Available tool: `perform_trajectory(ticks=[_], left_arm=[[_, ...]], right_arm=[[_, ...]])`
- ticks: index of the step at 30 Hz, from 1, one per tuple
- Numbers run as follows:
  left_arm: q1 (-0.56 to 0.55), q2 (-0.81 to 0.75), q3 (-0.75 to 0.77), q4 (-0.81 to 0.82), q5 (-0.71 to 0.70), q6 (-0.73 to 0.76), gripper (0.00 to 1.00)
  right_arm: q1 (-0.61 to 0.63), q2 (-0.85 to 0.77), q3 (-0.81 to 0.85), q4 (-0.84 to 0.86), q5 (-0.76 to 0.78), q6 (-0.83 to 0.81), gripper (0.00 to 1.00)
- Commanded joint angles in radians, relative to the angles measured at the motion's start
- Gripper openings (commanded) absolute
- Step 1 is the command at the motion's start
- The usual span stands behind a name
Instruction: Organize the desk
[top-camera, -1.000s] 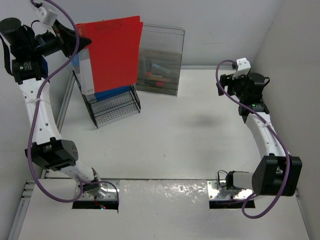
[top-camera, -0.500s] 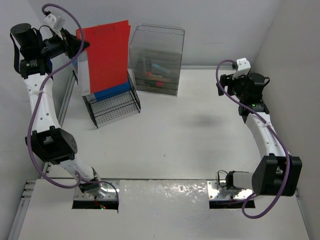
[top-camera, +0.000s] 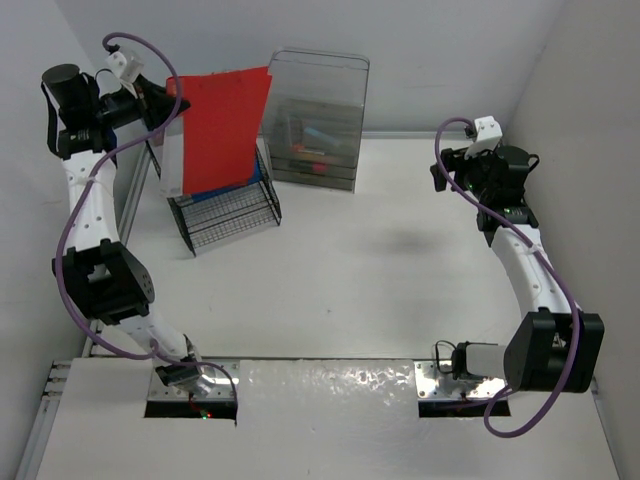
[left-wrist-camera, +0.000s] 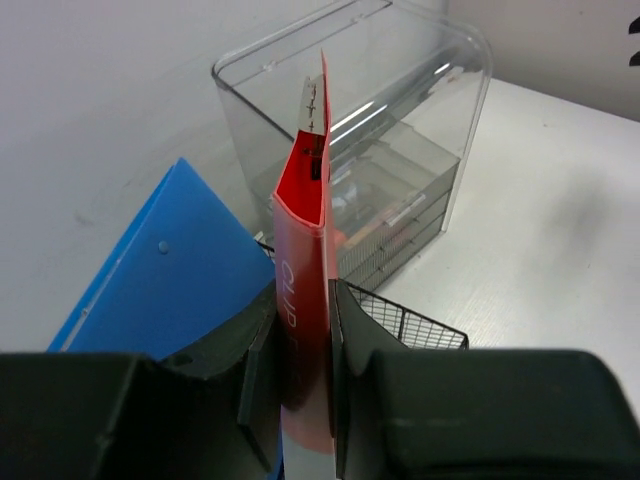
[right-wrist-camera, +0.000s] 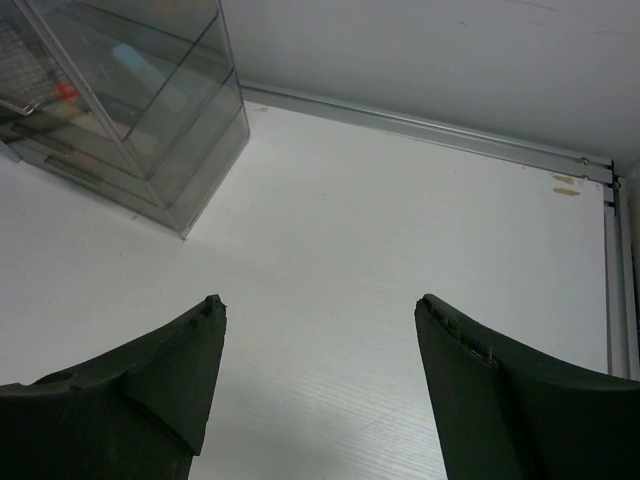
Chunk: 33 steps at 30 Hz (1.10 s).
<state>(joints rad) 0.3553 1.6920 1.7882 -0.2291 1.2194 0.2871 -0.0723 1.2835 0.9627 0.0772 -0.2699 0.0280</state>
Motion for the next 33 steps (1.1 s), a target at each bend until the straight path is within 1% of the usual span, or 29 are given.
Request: perform_trajectory(ticks=[1,3,5,6,8,9,11,13,17,18,20,21,23,24,27,29,32,33], left_arm=[[0.011,0.029,-0.006,0.253,0.065,-0.044,0.00],[0.011,0.035,-0.009,0.304,0.068,-0.060,0.00],[0.011,0.035,-0.027,0.358,0.075,-0.113,0.00],[0.011,0.034,-0.033,0.416,0.080,-0.136,0.00],[0.013,0.028,-0.058,0.482,0.081,-0.216,0.00],[0.011,0.026,-0.062,0.549,0.083,-0.245,0.00],[0.011,0.029,-0.064,0.602,0.092,-0.337,0.00],[0.011,0.025,-0.066,0.652,0.109,-0.377,0.00],[0.027,0.009,-0.061,0.654,0.170,-0.347,0.00],[0.037,0.009,-0.055,0.652,0.208,-0.342,0.00],[0.045,0.014,-0.029,0.630,0.242,-0.318,0.00],[0.047,0.017,-0.018,0.572,0.291,-0.298,0.00],[0.047,0.018,0.000,0.478,0.336,-0.169,0.00],[0.045,0.012,-0.001,0.374,0.356,-0.055,0.00],[0.037,0.011,-0.007,0.245,0.353,0.090,0.00],[0.036,0.017,-0.009,0.234,0.354,0.109,0.00],[0.034,0.028,0.011,0.117,0.365,0.223,0.00],[0.036,0.029,0.020,0.055,0.370,0.253,0.00]], right_arm=[[0.011,-0.035,0.014,0.027,-0.003,0.024,0.74],[0.014,-0.044,0.011,0.027,-0.003,0.030,0.74],[0.017,-0.049,0.008,0.027,0.000,0.035,0.74],[0.019,-0.052,0.007,0.027,0.001,0.038,0.74],[0.022,-0.055,0.005,0.024,0.008,0.041,0.74],[0.025,-0.056,0.007,0.026,0.009,0.046,0.74],[0.029,-0.058,0.010,0.026,0.012,0.052,0.74],[0.034,-0.059,0.011,0.019,0.012,0.055,0.73],[0.039,-0.069,0.013,0.004,0.026,0.055,0.73],[0.039,-0.067,0.019,-0.007,0.032,0.053,0.73],[0.040,-0.062,0.036,-0.036,0.037,0.049,0.72],[0.042,-0.064,0.037,-0.036,0.034,0.047,0.72],[0.043,-0.070,0.033,-0.028,0.031,0.050,0.72],[0.045,-0.073,0.030,-0.027,0.031,0.050,0.72],[0.045,-0.081,0.027,-0.025,0.032,0.053,0.72],[0.048,-0.084,0.031,-0.030,0.031,0.053,0.72],[0.051,-0.093,0.031,-0.036,0.031,0.049,0.72],[0.051,-0.098,0.030,-0.036,0.034,0.050,0.72]])
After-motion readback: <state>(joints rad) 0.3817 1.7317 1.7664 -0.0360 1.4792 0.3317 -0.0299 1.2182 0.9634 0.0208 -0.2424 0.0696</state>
